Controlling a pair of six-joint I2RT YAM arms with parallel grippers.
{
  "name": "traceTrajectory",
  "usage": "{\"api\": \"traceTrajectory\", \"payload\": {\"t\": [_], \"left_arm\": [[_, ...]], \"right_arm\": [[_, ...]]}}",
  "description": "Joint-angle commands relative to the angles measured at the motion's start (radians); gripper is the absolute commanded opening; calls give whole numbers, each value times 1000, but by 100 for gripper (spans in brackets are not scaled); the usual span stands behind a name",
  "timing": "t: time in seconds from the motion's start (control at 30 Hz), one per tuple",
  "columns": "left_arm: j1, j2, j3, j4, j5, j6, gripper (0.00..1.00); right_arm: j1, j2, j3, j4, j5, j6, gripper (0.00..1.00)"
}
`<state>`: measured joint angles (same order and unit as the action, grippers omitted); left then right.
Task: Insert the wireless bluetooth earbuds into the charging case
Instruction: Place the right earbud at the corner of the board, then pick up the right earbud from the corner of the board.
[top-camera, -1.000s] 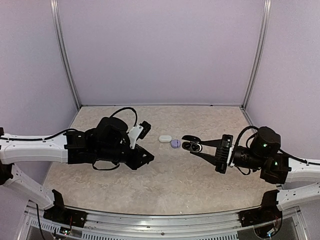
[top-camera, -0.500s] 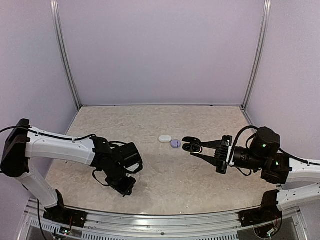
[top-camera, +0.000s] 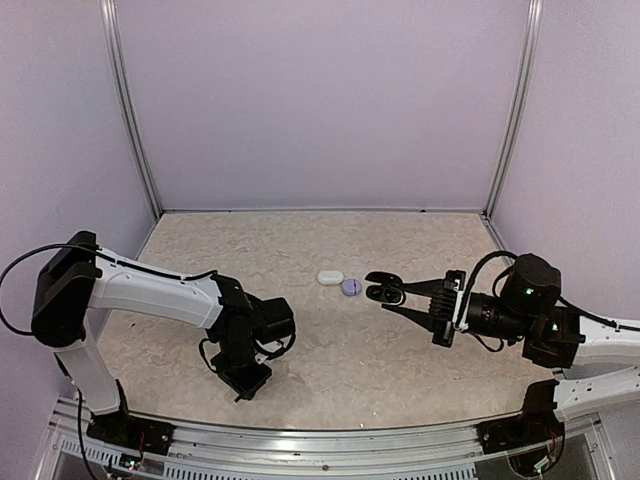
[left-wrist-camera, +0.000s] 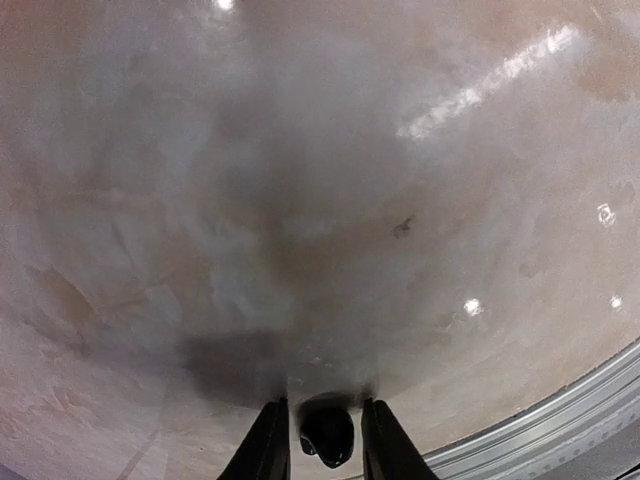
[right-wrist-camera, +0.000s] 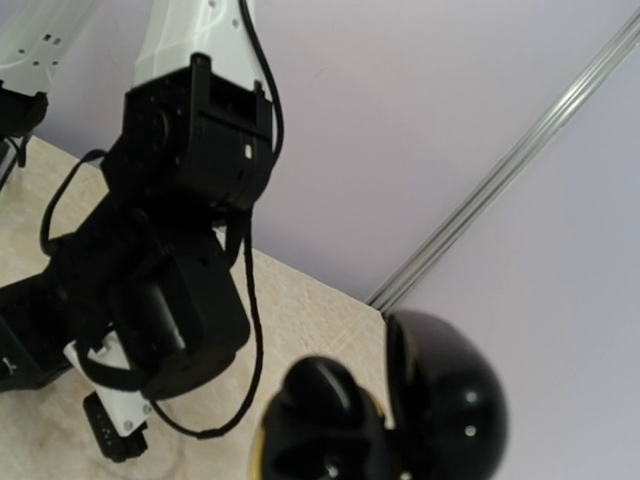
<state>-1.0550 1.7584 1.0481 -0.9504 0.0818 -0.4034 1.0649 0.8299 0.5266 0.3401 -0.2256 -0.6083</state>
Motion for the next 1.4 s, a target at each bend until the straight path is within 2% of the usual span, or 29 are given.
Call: {"api": "traceTrajectory", "payload": {"t": [0.0,0.1,0.27,0.6,0.77,0.97,1.23,1.37], "left_arm": [[5,39,53,-73,-16,51,32],[5,61,80,-100,-26,65,35],[3,87,114,-136,-20,84,29],[-21,131,130,-179,-1,106,30],[-22,140,147,-180,-10,107,25],[-20,152,169,-181,-12,114,25],[-14,124,159,-146,18,107,12],[-15,93,137,-125,12,96,9]], "right_arm": [[9,-24,8,0,16,9,0],[9,-29,5,1,25,7,0],[8,-35,-3,5,35,8,0],[8,-50,-14,11,52,7,0],[9,-50,-17,19,51,7,0],[8,-53,-19,20,57,9,0],[8,-57,-19,19,69,8,0],[8,-54,-19,22,73,9,0]]}}
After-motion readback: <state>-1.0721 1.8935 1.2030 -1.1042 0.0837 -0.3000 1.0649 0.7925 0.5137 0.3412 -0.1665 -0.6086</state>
